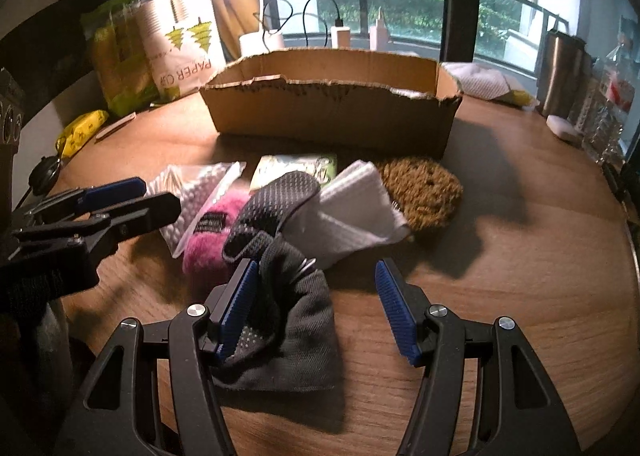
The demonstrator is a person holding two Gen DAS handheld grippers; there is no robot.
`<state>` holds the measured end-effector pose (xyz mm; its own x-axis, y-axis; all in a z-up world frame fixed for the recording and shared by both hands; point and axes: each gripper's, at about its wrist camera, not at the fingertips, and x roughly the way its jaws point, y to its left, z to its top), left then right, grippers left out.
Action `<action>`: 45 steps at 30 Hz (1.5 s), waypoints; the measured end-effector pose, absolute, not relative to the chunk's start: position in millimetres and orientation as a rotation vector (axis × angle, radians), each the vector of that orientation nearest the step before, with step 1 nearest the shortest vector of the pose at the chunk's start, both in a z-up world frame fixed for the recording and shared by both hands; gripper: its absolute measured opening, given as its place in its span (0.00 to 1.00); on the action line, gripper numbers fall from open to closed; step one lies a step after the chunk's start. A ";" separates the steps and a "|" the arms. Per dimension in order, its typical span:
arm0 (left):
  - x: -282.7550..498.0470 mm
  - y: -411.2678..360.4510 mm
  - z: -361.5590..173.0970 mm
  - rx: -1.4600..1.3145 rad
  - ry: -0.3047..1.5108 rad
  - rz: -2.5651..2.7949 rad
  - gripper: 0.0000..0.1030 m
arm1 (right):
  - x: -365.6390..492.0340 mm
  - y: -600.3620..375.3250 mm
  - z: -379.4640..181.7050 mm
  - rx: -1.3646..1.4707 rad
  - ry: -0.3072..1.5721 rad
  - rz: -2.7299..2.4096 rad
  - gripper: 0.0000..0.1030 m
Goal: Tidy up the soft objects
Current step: 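Grasp the cotton swab bag with the left gripper while the right gripper grasps the grey glove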
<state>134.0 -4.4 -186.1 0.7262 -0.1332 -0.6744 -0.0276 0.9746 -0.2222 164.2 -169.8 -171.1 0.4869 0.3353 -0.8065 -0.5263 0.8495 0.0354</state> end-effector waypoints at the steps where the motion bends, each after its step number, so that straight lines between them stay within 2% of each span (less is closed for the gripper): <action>1: 135.0 -3.8 -186.9 -0.225 0.760 -0.055 0.67 | 164.4 -168.5 -172.4 -0.231 0.932 0.535 0.60; 3: 137.0 -2.8 -188.0 -0.222 0.765 -0.044 0.67 | 164.5 -167.7 -176.2 -0.232 0.948 0.549 0.48; 4: 138.0 -2.1 -188.3 -0.222 0.766 -0.037 0.67 | 164.8 -168.7 -175.9 -0.226 0.945 0.552 0.37; 7: 140.8 1.1 -189.1 -0.225 0.769 -0.020 0.68 | 165.5 -170.5 -173.1 -0.224 0.937 0.563 0.29; 9: 141.9 2.8 -188.7 -0.224 0.769 -0.009 0.68 | 165.3 -171.5 -168.0 -0.222 0.920 0.573 0.29; 13: 146.3 7.5 -188.1 -0.239 0.769 0.000 0.81 | 166.5 -174.0 -156.0 -0.214 0.881 0.589 0.28; 21: 159.9 10.4 -197.6 -0.242 0.825 0.028 0.81 | 173.1 -178.6 -142.7 -0.192 0.843 0.595 0.28; 33: 164.6 10.8 -209.0 -0.241 0.870 0.007 0.80 | 176.7 -181.0 -130.5 -0.181 0.807 0.587 0.28; 35: 163.6 9.3 -207.5 -0.232 0.866 -0.007 0.70 | 177.3 -180.5 -127.5 -0.182 0.797 0.587 0.28; 45: 157.5 10.3 -194.6 -0.224 0.837 -0.033 0.68 | 176.2 -177.9 -114.6 -0.192 0.765 0.591 0.28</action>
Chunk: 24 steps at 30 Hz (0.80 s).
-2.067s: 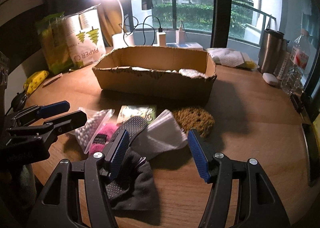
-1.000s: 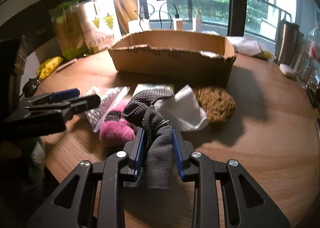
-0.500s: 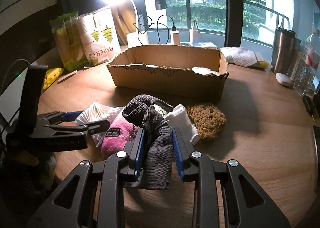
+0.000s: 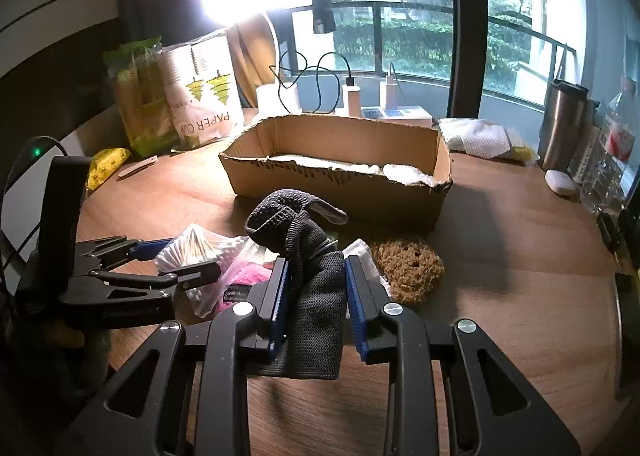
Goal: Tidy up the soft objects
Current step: 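Grasp the cotton swab bag with the left gripper while the right gripper grasps the grey glove, then carry the swab bag and grey glove over the box and lower them in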
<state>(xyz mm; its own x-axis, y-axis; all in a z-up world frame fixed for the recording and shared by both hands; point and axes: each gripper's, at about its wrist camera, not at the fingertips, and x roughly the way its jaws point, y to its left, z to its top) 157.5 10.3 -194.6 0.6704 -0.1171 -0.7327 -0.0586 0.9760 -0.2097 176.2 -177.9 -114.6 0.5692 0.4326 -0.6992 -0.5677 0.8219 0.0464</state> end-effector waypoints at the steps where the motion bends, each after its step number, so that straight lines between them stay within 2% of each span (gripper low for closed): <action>1: 156.7 11.1 -191.9 -0.224 0.831 -0.032 0.68 | 176.3 -177.2 -112.9 -0.193 0.762 0.591 0.28; 24: 154.2 13.7 -139.8 -0.206 0.712 -0.068 0.68 | 189.9 -165.5 -82.7 -0.198 0.701 0.609 0.28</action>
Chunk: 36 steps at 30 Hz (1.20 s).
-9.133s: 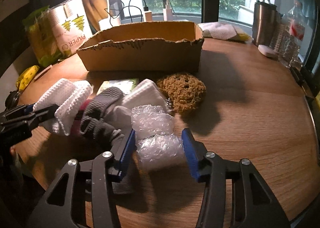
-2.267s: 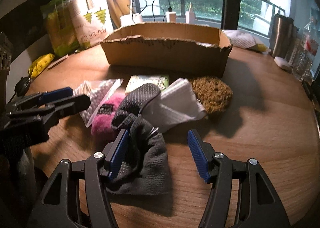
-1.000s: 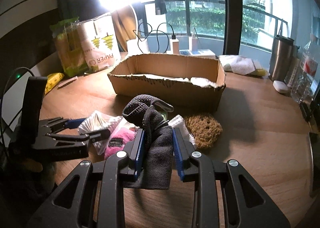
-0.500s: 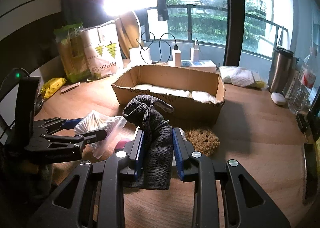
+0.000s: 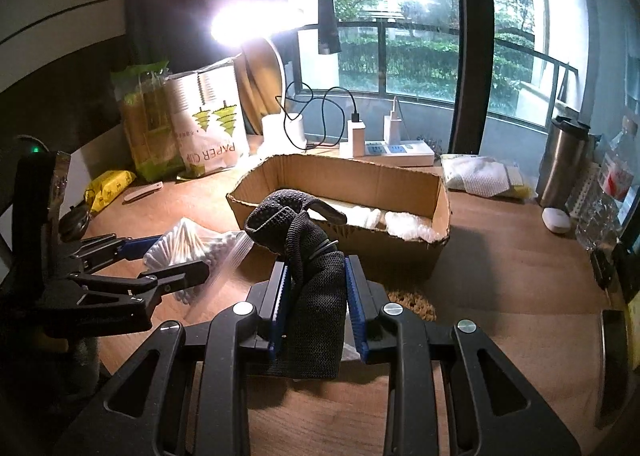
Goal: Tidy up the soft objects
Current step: 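Carry the swab bag and grey glove over the box and lower them in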
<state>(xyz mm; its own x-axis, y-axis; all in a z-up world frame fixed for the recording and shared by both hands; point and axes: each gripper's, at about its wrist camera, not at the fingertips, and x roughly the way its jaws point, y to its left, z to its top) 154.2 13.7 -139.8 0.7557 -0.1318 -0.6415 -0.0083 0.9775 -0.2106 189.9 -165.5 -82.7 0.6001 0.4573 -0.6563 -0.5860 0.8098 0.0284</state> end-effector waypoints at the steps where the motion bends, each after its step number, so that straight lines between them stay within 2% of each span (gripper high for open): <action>1: 155.3 13.3 -137.8 -0.205 0.708 -0.070 0.68 | 191.7 -164.9 -81.5 -0.199 0.699 0.610 0.28; 36: 219.2 35.2 -90.3 -0.174 0.578 -0.037 0.68 | 266.8 -137.4 -64.6 -0.230 0.657 0.634 0.28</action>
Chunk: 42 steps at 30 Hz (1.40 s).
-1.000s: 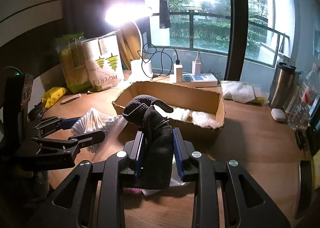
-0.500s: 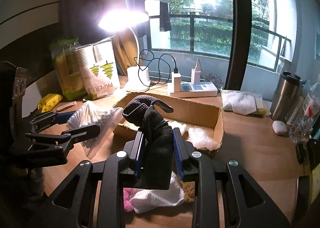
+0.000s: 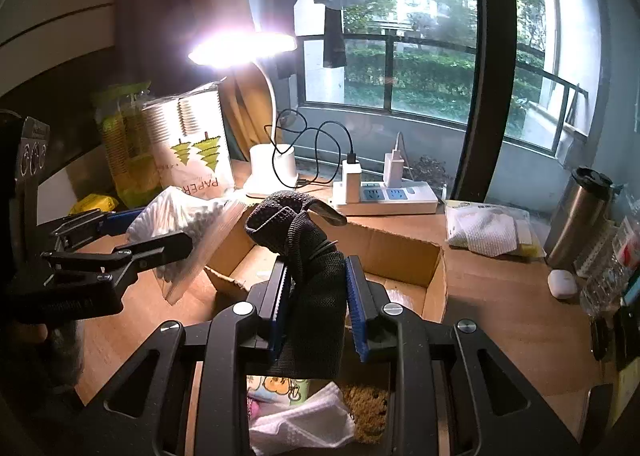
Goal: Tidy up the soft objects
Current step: 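Carry the swab bag and grey glove over the box and lower them in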
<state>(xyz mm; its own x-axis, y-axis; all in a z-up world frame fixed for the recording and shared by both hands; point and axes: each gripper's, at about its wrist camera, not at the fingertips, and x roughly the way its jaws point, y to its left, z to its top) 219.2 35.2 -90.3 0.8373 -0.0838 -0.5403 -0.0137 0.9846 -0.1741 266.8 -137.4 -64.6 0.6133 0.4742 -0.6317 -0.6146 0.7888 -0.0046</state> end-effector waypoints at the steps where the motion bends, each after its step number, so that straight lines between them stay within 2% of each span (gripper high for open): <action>1: 221.3 35.6 -89.3 -0.174 0.574 -0.036 0.68 | 269.3 -136.7 -64.8 -0.230 0.656 0.635 0.28; 14: 250.2 38.1 -90.3 -0.163 0.556 -0.027 0.68 | 301.0 -134.0 -70.1 -0.201 0.665 0.628 0.28; 38: 320.1 41.9 -152.2 -0.196 0.716 -0.019 0.69 | 360.7 -109.1 -131.7 -0.205 0.796 0.626 0.29; 42: 320.1 41.9 -152.8 -0.199 0.714 -0.019 0.77 | 364.6 -108.4 -136.6 -0.203 0.808 0.609 0.43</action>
<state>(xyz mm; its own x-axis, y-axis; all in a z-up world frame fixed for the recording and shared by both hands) 320.1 41.9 -152.8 0.7567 -0.0856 -0.6482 -0.0502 0.9809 -0.1882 364.6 -108.5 -136.6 0.5315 0.4316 -0.7289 -0.5819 0.8113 0.0561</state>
